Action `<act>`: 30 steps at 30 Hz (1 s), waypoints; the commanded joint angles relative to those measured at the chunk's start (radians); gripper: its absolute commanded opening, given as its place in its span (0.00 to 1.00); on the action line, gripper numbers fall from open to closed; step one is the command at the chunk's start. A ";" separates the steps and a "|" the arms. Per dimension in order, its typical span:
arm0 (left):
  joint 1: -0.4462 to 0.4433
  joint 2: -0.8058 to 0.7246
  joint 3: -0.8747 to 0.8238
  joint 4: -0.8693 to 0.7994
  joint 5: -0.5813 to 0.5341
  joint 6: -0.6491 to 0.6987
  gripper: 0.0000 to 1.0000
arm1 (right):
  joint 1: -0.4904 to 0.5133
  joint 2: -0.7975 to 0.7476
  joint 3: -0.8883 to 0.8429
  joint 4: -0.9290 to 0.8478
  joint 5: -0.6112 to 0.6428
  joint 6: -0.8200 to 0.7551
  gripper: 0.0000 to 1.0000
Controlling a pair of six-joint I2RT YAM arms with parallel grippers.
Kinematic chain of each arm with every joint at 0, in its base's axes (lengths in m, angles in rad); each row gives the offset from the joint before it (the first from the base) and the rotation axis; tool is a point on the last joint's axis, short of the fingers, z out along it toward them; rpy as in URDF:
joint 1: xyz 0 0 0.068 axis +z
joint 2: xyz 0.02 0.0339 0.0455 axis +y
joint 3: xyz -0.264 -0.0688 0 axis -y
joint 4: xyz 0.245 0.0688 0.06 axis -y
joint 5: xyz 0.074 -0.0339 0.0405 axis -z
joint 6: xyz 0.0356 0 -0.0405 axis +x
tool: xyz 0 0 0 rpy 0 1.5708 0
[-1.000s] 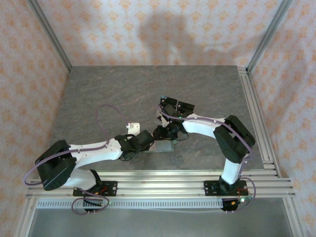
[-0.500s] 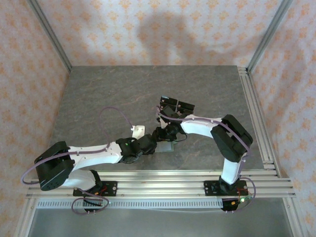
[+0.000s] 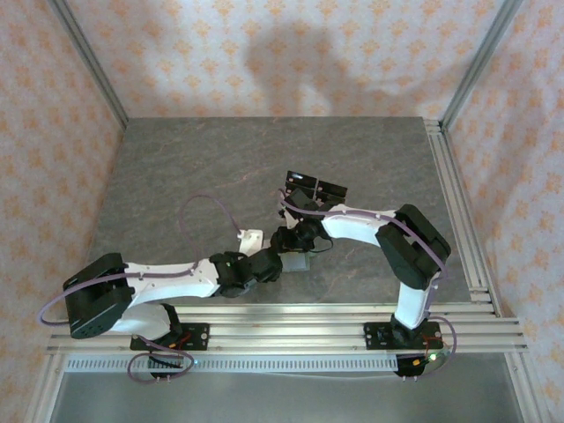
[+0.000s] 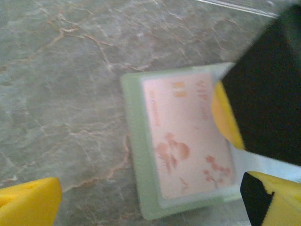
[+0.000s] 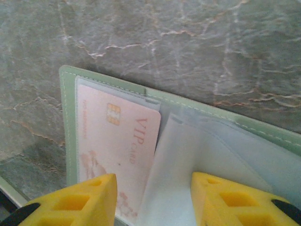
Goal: Put the credit cards into the card holder
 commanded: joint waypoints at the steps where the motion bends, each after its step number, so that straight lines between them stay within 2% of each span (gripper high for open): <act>1: -0.014 -0.059 -0.031 0.001 -0.034 -0.044 0.99 | 0.009 0.004 0.024 0.013 -0.007 0.014 0.45; 7: -0.017 -0.099 -0.064 0.036 -0.007 -0.026 0.99 | 0.009 0.005 0.031 0.022 -0.013 0.023 0.45; 15: -0.021 -0.034 -0.049 0.116 0.057 0.026 0.99 | 0.010 0.007 0.053 0.029 -0.022 0.033 0.45; 30: -0.024 0.071 0.009 0.117 0.002 0.025 0.99 | 0.010 0.014 0.052 0.029 -0.027 0.028 0.45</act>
